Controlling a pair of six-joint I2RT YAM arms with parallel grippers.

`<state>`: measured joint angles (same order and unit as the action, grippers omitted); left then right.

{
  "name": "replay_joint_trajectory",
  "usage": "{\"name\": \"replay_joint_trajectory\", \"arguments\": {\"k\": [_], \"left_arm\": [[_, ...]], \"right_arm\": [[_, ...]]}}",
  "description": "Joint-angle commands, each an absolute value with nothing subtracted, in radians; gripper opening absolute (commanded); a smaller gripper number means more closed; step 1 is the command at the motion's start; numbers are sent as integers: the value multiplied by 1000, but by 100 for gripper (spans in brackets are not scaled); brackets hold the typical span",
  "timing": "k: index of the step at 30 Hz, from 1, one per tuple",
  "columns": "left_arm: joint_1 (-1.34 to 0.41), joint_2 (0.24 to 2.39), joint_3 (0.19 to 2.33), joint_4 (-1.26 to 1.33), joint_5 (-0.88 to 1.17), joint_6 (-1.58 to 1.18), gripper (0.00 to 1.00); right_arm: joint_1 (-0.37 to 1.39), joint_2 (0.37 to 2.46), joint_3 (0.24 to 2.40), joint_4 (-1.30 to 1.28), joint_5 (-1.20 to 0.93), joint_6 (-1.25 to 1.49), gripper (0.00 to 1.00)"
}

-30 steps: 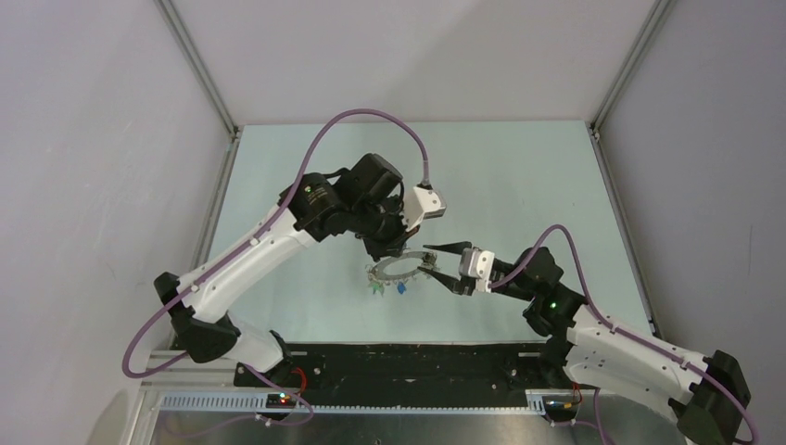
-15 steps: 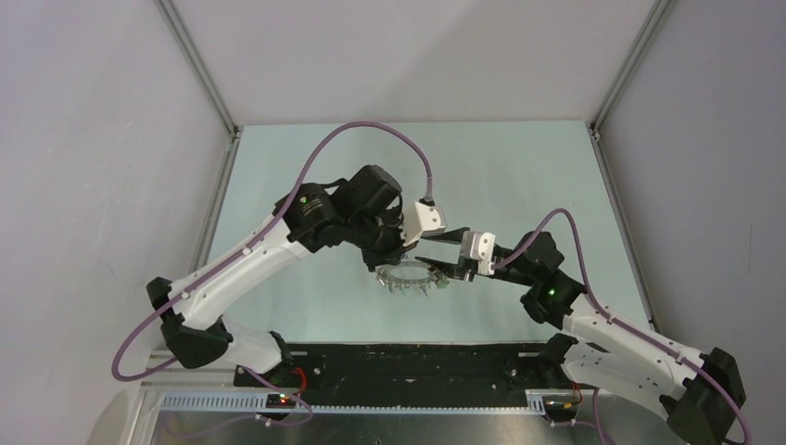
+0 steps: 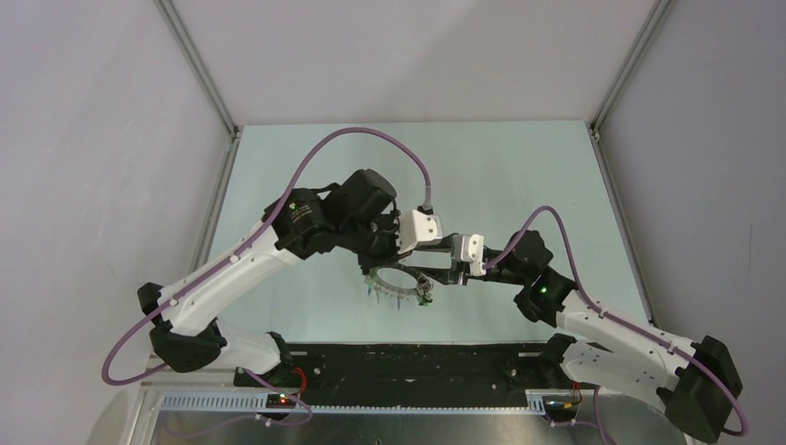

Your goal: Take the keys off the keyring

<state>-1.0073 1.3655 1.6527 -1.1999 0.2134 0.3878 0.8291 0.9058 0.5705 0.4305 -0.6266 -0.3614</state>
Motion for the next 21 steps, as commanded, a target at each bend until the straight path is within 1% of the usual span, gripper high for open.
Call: {"name": "replay_joint_trajectory", "arguments": {"k": [1, 5, 10, 12, 16, 21], "left_arm": [[-1020, 1328, 1669, -1159, 206, 423, 0], [-1023, 1332, 1674, -1159, 194, 422, 0], [-1023, 1334, 1680, -1158, 177, 417, 0], [-1023, 1336, 1681, -1159, 175, 417, 0], [-1025, 1336, 1680, -1155, 173, 414, 0], [-1025, 1338, 1680, -1151, 177, 408, 0]], "right_arm": [[846, 915, 612, 473, -647, -336, 44], [855, 916, 613, 481, -649, -322, 46], [857, 902, 615, 456, -626, -295, 53], [857, 892, 615, 441, -613, -271, 55], [858, 881, 615, 424, -605, -218, 55], [879, 881, 615, 415, -539, -173, 54]]}}
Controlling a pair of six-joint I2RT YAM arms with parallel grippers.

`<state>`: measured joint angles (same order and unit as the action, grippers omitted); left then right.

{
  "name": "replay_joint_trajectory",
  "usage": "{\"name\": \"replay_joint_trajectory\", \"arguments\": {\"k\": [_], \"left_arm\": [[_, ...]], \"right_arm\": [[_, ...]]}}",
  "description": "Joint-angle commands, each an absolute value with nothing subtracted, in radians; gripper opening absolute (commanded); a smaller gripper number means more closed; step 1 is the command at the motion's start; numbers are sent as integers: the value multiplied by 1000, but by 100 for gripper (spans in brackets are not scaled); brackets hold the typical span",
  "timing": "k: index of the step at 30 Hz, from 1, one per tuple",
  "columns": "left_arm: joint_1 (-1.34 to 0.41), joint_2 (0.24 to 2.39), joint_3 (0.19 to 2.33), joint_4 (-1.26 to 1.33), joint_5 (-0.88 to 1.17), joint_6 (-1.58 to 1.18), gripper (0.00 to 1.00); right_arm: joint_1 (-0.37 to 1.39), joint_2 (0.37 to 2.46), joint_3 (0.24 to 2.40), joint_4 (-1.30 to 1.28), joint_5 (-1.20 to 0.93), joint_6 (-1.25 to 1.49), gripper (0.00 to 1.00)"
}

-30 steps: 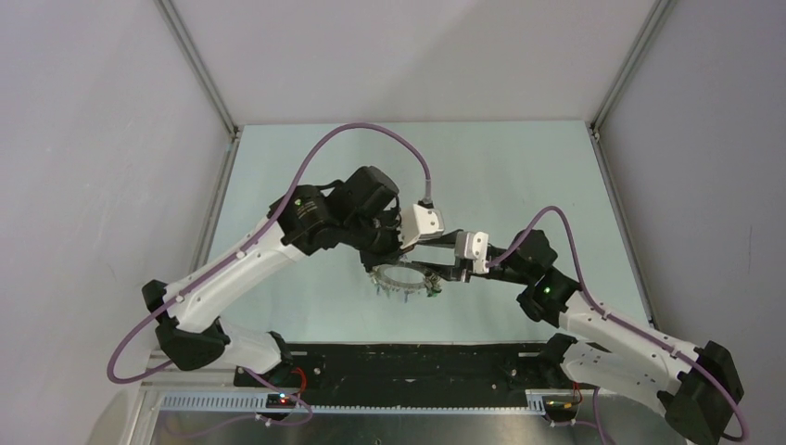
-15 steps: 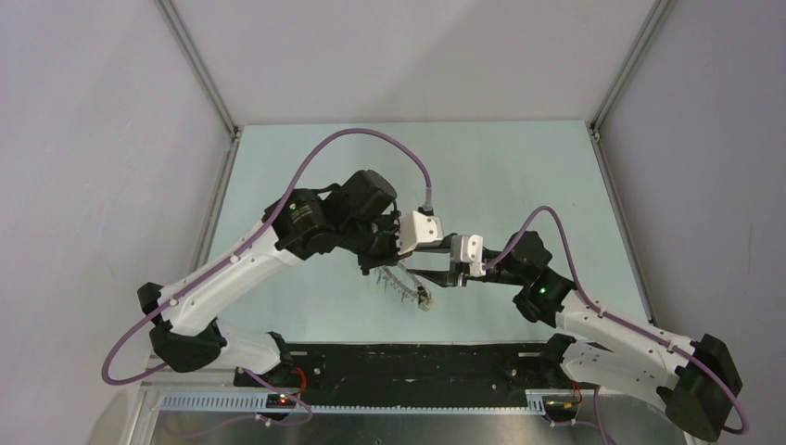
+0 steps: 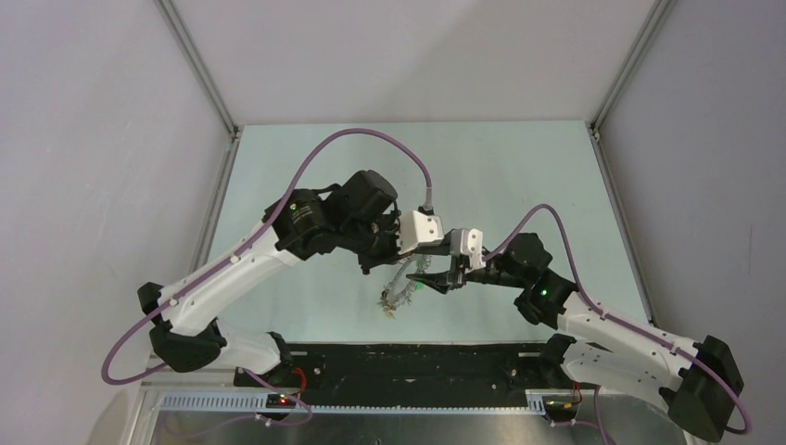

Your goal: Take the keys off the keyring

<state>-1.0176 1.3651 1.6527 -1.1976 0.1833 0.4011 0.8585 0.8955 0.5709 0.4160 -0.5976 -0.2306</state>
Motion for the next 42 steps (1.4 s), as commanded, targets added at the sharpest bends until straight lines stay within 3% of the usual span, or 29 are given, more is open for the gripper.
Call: {"name": "replay_joint_trajectory", "arguments": {"k": [1, 4, 8, 20, 28, 42], "left_arm": [[-1025, 1339, 1679, -1150, 179, 408, 0], [-1026, 1339, 1681, -1149, 181, 408, 0], [-1028, 1338, 1685, -1146, 183, 411, 0], [-1032, 1339, 1683, -1145, 192, 425, 0], [-1038, 1328, 1649, -1143, 204, 461, 0], [-1039, 1321, 1613, -1073, 184, 502, 0]], "right_arm": [[887, 881, 615, 410, -530, -185, 54], [895, 880, 615, 395, -505, -207, 53], [897, 876, 615, 391, -512, -234, 37], [916, 861, 615, 394, -555, -294, 0], [906, 839, 628, 405, -569, -208, 0], [822, 876, 800, 155, -647, 161, 0]]}}
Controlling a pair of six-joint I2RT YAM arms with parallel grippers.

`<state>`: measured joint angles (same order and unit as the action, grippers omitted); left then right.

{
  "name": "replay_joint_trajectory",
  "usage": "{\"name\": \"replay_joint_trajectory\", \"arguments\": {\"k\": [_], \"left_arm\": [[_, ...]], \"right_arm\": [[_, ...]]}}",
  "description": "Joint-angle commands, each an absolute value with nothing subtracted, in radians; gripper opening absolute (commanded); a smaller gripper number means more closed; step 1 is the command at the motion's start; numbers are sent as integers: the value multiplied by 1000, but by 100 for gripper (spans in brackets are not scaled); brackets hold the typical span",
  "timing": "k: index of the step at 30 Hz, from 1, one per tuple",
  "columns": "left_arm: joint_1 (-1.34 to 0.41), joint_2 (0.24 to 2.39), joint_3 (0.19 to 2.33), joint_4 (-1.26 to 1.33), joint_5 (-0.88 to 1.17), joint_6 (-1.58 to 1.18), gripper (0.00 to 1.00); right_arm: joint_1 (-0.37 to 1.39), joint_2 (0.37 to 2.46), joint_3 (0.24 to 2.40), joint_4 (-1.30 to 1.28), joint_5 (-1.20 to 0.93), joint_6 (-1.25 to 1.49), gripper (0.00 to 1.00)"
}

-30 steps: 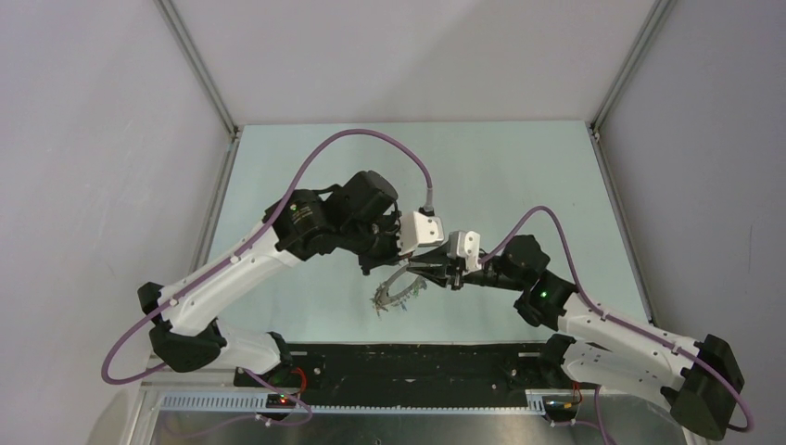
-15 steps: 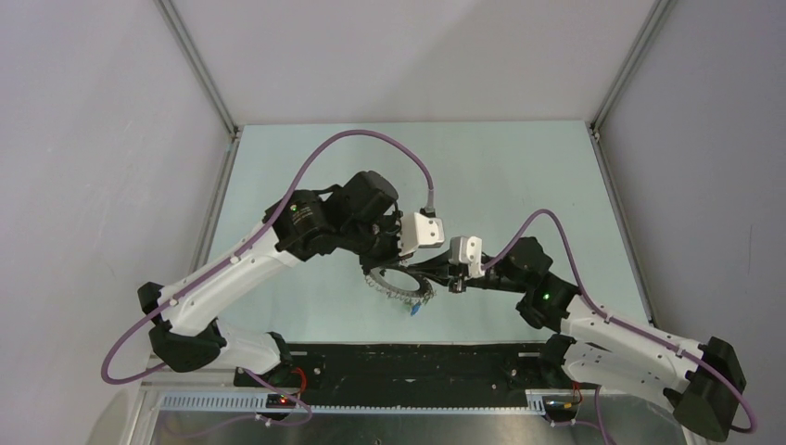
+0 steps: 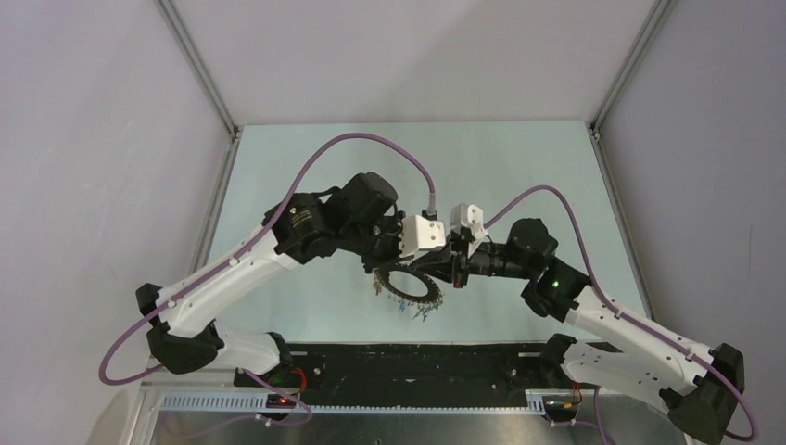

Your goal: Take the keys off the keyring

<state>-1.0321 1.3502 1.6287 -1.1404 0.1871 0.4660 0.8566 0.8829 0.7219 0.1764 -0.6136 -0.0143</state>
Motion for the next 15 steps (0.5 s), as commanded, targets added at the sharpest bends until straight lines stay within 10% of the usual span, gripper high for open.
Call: {"name": "replay_joint_trajectory", "arguments": {"k": [1, 15], "left_arm": [[-1039, 1322, 1612, -1066, 182, 503, 0], [-1000, 1375, 1624, -1011, 243, 457, 0]], "right_arm": [[815, 876, 801, 148, -648, 183, 0], [795, 938, 802, -83, -500, 152, 0]]}}
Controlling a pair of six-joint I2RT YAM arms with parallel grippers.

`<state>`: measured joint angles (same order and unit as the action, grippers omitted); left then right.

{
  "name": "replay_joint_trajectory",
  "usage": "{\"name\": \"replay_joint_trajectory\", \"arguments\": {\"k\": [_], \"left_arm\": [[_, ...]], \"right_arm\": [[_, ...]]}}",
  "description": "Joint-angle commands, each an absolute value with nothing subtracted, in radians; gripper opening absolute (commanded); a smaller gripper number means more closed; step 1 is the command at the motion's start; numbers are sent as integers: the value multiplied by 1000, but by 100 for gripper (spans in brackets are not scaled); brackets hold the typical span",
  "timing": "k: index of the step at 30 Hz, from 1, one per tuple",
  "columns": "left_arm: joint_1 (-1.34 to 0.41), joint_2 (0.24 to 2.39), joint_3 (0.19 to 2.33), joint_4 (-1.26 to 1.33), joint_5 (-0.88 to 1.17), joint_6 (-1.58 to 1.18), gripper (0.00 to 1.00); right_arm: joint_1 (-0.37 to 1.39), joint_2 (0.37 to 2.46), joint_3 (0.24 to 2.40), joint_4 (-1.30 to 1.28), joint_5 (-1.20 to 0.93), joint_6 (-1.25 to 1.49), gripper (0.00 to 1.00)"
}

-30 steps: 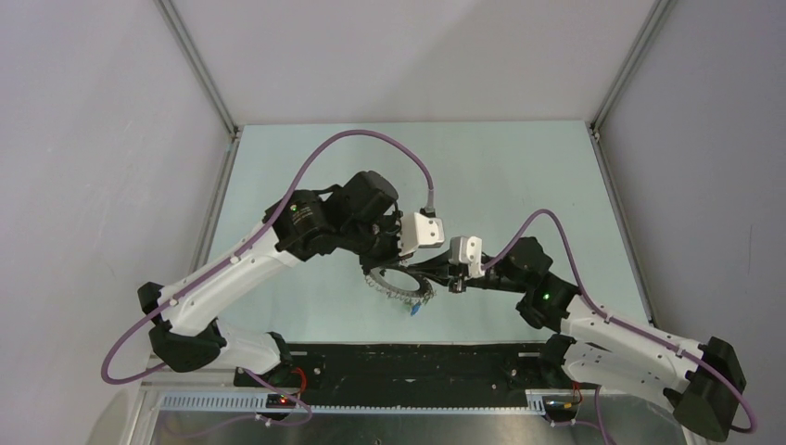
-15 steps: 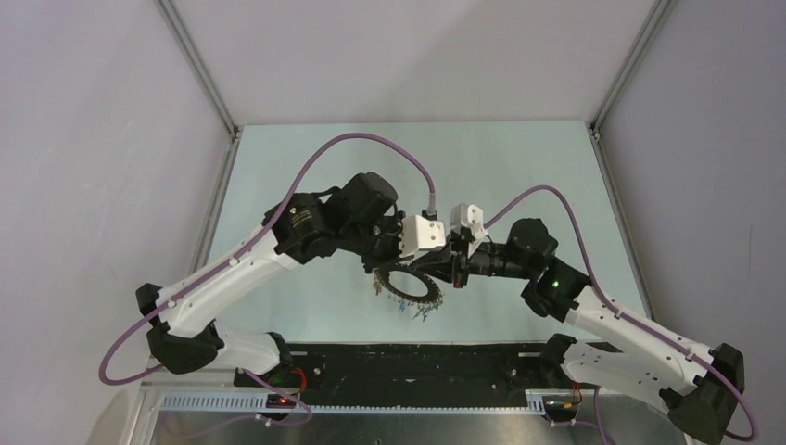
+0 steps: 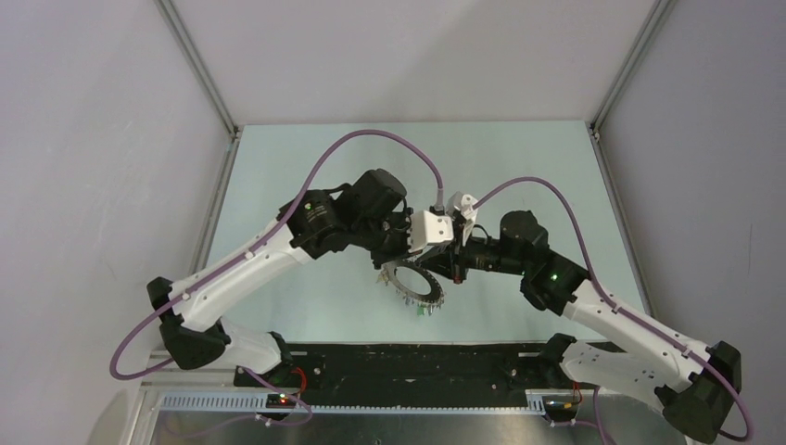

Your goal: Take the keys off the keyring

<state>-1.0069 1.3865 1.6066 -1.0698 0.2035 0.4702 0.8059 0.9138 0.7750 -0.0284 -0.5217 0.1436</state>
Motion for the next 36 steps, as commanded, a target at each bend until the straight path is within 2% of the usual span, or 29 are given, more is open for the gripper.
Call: {"name": "replay_joint_trajectory", "arguments": {"k": [1, 14, 19, 21, 22, 23, 24, 26, 28, 30, 33, 36], "left_arm": [[-1000, 1376, 1623, -1009, 246, 456, 0], [-981, 1406, 1611, -985, 222, 417, 0], [-948, 1421, 1618, -978, 226, 395, 0], [-937, 1423, 1620, -974, 224, 390, 0], [-934, 1424, 1620, -971, 223, 387, 0], [-928, 1425, 1619, -969, 226, 384, 0], [-926, 1424, 1619, -967, 226, 382, 0], [-924, 1419, 1619, -965, 228, 377, 0], [-924, 1407, 1619, -964, 238, 373, 0], [-924, 1384, 1614, -965, 265, 378, 0], [-927, 1356, 1596, -965, 304, 398, 0], [-928, 1339, 1586, -965, 302, 410, 0]], "right_arm": [[778, 942, 802, -70, -519, 192, 0], [576, 1097, 803, 80, -811, 716, 0], [542, 1131, 802, 101, -894, 817, 0], [533, 1138, 803, 111, -930, 842, 6], [532, 1137, 802, 114, -939, 852, 19], [529, 1130, 802, 117, -946, 853, 26], [528, 1123, 803, 114, -945, 839, 40], [527, 1087, 803, 82, -907, 758, 57], [534, 1036, 802, 23, -832, 622, 68], [554, 984, 801, -68, -755, 440, 73], [599, 917, 787, -108, -684, 160, 74], [627, 867, 761, -59, -626, 13, 72]]}}
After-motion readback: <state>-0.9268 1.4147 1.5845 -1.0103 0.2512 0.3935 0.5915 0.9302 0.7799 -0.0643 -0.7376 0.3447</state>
